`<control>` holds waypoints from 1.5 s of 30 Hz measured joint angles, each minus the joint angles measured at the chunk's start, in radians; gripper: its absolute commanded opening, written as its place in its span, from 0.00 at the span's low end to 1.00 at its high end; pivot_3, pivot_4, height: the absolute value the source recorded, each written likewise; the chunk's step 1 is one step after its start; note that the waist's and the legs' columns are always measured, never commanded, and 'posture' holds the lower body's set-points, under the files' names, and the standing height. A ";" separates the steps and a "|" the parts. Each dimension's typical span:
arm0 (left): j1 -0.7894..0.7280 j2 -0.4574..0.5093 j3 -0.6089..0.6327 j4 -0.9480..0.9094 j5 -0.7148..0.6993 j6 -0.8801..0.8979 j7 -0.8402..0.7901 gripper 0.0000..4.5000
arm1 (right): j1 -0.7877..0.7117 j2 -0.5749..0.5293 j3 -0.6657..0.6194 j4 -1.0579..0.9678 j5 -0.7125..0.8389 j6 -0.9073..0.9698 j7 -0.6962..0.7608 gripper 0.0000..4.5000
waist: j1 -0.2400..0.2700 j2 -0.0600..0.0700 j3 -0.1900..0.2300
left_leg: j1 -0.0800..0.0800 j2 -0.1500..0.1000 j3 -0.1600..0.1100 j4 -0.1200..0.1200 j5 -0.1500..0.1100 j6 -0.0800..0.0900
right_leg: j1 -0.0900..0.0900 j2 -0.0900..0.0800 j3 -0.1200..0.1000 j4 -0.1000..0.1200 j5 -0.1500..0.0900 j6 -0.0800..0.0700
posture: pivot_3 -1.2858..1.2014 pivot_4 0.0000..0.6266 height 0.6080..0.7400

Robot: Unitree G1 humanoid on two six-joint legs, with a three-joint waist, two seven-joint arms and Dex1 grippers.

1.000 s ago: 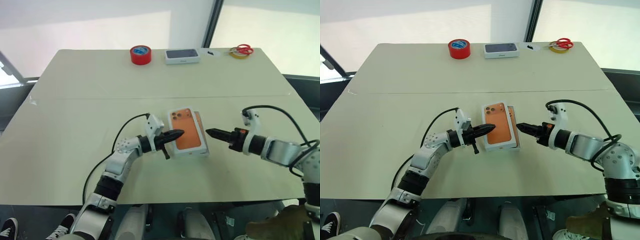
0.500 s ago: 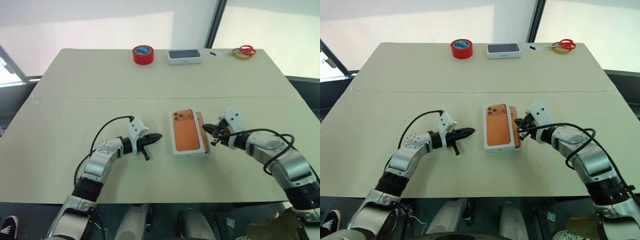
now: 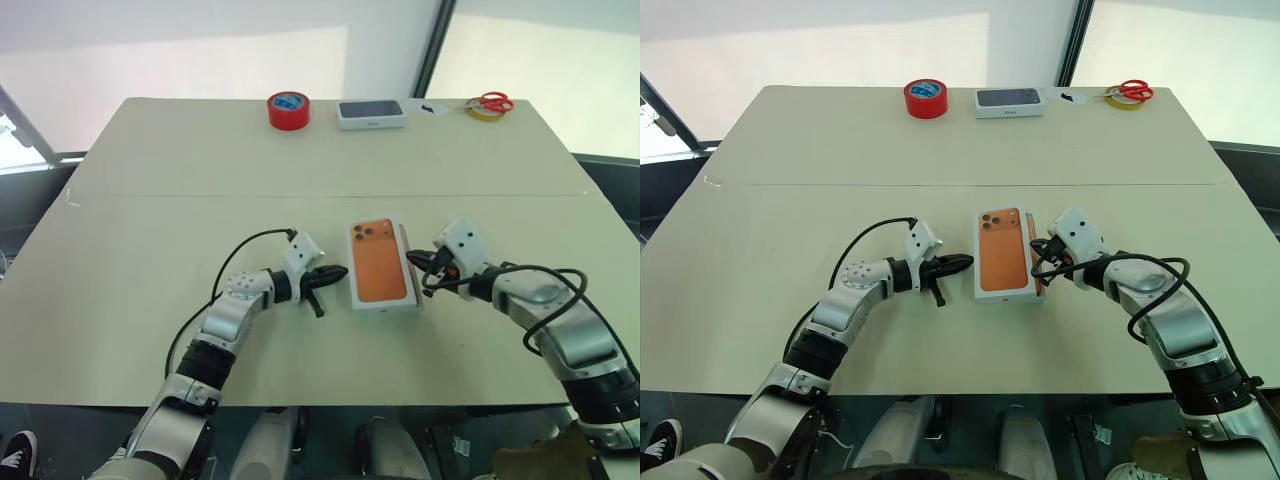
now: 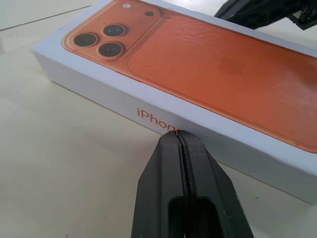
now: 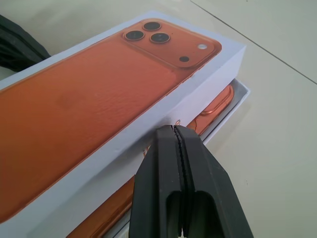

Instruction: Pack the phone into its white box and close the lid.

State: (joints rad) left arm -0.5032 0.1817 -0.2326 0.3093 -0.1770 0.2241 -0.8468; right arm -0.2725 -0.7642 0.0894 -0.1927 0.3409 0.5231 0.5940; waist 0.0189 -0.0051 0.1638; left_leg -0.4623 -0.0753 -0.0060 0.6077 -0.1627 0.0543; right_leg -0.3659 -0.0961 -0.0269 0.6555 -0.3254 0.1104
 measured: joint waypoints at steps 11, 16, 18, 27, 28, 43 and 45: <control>-0.001 -0.035 0.010 0.002 0.003 0.006 0.013 0.00 | 0.019 -0.005 -0.003 0.002 -0.108 -0.034 0.042 0.01 | -0.004 0.000 0.000 | 0.000 0.000 0.000 0.000 0.000 0.000 | 0.000 0.000 0.000 0.000 0.000 0.000 | 0.52 0.24 0.99; -0.001 -0.045 0.004 0.002 0.018 -0.006 0.023 0.00 | 0.035 0.004 -0.006 0.002 -0.145 -0.042 0.041 0.01 | -0.003 0.000 0.000 | 0.000 0.000 0.000 0.000 0.000 0.000 | 0.000 0.000 0.000 0.000 0.000 0.001 | 0.52 0.24 0.99; -0.002 -0.051 0.011 0.001 0.017 -0.003 0.023 0.00 | 0.038 0.009 -0.008 0.002 -0.157 -0.043 0.041 0.01 | -0.004 0.000 0.000 | 0.000 0.000 0.000 0.000 0.000 0.000 | 0.000 0.000 0.000 0.000 0.000 0.001 | 0.52 0.24 0.99; -0.001 -0.059 0.008 0.001 0.037 -0.025 0.027 0.00 | 0.040 0.022 -0.016 0.006 -0.204 -0.056 0.047 0.01 | -0.004 0.000 0.000 | 0.000 0.000 0.000 0.000 0.000 0.000 | 0.000 0.000 0.000 0.000 0.000 0.001 | 0.52 0.24 0.99; -0.001 -0.064 0.010 0.001 0.036 -0.022 0.028 0.00 | 0.040 0.018 -0.016 0.013 -0.210 -0.061 0.052 0.01 | -0.003 0.000 0.000 | 0.000 0.000 0.000 0.000 0.000 0.000 | 0.000 0.000 0.000 0.000 0.000 0.001 | 0.52 0.24 0.99; -0.003 -0.070 0.020 0.004 0.033 0.019 0.051 0.00 | 0.041 -0.003 -0.018 0.060 -0.257 -0.116 0.128 0.01 | -0.005 0.000 0.000 | 0.000 -0.001 0.000 0.001 0.000 0.000 | 0.000 0.000 0.000 0.000 0.001 0.001 | 0.52 0.24 0.99; -0.009 -0.067 0.040 0.004 0.018 0.027 0.056 0.00 | 0.034 0.000 -0.024 0.068 -0.254 -0.121 0.128 0.01 | -0.006 0.000 0.000 | 0.000 -0.001 0.000 0.001 0.000 0.000 | 0.000 0.000 0.000 0.000 0.001 0.001 | 0.52 0.24 0.99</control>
State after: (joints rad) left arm -0.5121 0.1145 -0.1927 0.3129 -0.1591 0.2515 -0.7908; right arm -0.2383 -0.7645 0.0651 -0.1249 0.0874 0.4024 0.7220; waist 0.0133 -0.0052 0.1639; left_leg -0.4625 -0.0760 -0.0060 0.6087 -0.1630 0.0546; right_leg -0.3660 -0.0959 -0.0270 0.6557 -0.3247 0.1117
